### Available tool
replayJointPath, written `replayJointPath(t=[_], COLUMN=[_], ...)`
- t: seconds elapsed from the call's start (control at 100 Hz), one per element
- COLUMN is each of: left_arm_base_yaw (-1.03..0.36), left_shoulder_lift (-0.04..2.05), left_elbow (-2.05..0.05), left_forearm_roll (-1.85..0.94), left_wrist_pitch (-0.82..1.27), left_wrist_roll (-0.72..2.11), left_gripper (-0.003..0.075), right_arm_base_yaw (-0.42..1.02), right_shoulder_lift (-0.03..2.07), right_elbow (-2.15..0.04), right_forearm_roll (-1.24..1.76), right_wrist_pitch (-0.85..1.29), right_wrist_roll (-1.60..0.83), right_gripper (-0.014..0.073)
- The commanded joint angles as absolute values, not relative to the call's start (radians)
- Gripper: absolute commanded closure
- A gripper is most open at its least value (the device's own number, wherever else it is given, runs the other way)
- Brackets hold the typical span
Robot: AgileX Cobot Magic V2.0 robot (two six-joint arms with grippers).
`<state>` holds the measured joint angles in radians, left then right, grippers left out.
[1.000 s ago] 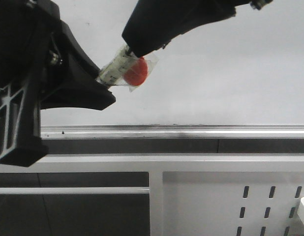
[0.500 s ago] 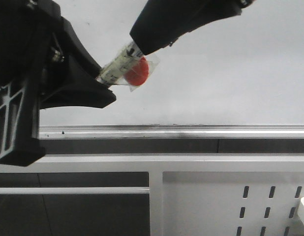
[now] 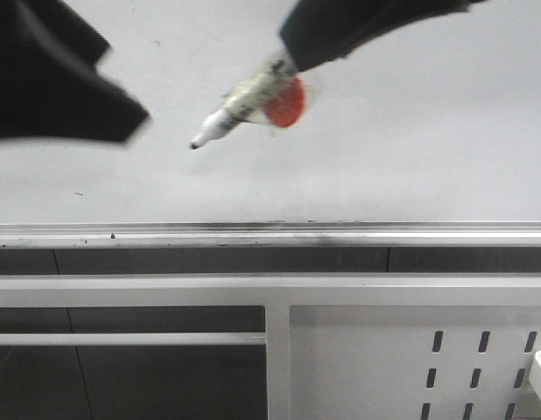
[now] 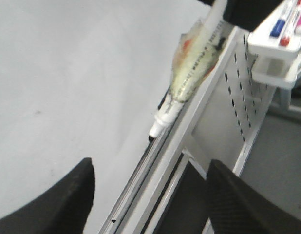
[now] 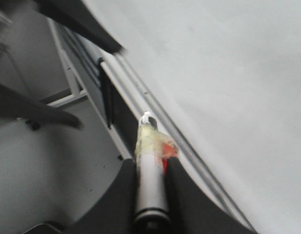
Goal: Write number 1 on whiteboard
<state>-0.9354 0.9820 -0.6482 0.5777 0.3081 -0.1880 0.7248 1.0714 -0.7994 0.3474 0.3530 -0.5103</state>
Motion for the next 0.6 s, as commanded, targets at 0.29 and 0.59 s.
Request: replayJointPath(t=[0.29, 0.59], left_arm_base_yaw=[-0.944, -0.944], left_shoulder_lift=[0.543, 0.47], left_elbow=[-0.549, -0.313], left_forearm_roll=[0.41, 0.406], left_wrist_pitch=[0.136, -0.089], left_wrist_roll=[-0.198, -0.198], left_gripper=[0.074, 0.074], right_arm_base_yaw=[0.747, 0.747], right_shoulder_lift=[0.755, 0.728], right_elbow=[-0.534, -0.523], right_forearm_roll=[0.451, 0.453], right_wrist_pitch=[0.054, 0.063], right_wrist_roll=[-0.505, -0.505], right_gripper=[0.0664, 0.0664])
